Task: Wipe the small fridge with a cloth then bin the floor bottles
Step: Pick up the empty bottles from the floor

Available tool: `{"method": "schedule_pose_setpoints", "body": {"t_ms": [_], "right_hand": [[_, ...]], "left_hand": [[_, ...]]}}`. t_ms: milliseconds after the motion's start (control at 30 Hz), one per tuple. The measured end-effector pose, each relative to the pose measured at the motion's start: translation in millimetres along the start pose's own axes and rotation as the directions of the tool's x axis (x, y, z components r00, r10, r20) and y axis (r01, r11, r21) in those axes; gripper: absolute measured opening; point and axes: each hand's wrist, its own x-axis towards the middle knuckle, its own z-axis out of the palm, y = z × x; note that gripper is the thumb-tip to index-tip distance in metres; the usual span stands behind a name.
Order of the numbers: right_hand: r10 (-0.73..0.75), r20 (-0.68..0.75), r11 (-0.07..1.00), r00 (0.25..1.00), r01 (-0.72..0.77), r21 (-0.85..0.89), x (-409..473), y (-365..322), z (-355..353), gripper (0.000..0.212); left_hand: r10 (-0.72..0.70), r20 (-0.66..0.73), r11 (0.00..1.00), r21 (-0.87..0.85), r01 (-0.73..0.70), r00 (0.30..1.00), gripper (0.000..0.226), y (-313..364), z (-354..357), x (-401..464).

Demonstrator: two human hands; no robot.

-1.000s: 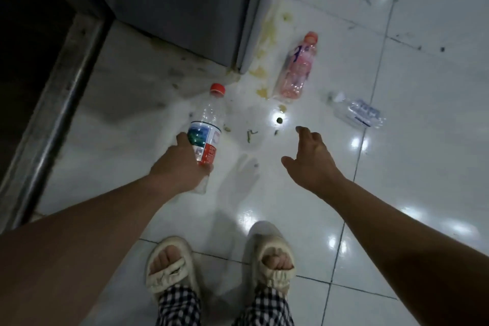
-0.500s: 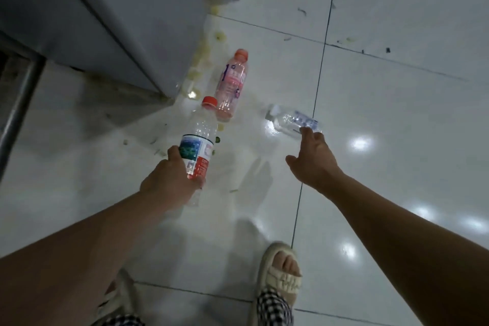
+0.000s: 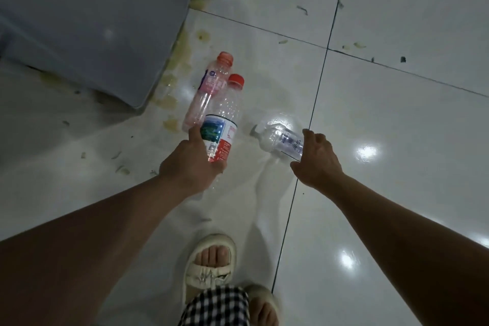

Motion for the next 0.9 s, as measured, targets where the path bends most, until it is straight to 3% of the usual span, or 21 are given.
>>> {"method": "schedule_pose_setpoints", "body": {"t_ms": [167, 333, 433, 600, 900], "right_hand": [[0.044, -0.001, 0.994, 0.999, -0.044, -0.096, 39.7, 12.3, 27.9, 0.081], [0.082, 0.022, 0.997, 0.996, -0.082, -0.001, 54.0, 16.2, 37.0, 0.056], [0.094, 0.041, 0.994, 0.995, -0.096, 0.061, 49.7, 12.9, 21.7, 0.052], [0.132, 0.025, 0.979, 0.991, -0.134, 0.155, 24.0, 7.6, -45.7, 0.050], [0.247, -0.048, 0.930, 0.968, -0.223, 0.292, 11.1, 9.1, -229.2, 0.048]], "left_hand": [[0.071, 0.017, 0.997, -0.031, -0.071, 0.997, 0.079, 8.8, 14.8, 37.9], [0.096, 0.036, 0.995, 0.017, -0.097, 0.995, 0.082, 18.0, 12.9, 54.3], [0.087, 0.045, 0.994, 0.066, -0.089, 0.995, 0.088, 27.2, 1.6, 53.3], [0.056, 0.076, 0.997, 0.048, -0.060, 0.996, 0.088, 61.8, -32.7, 26.9], [0.067, 0.074, 0.997, -0.029, -0.065, 0.995, 0.085, 168.5, -132.5, -15.3]]}}
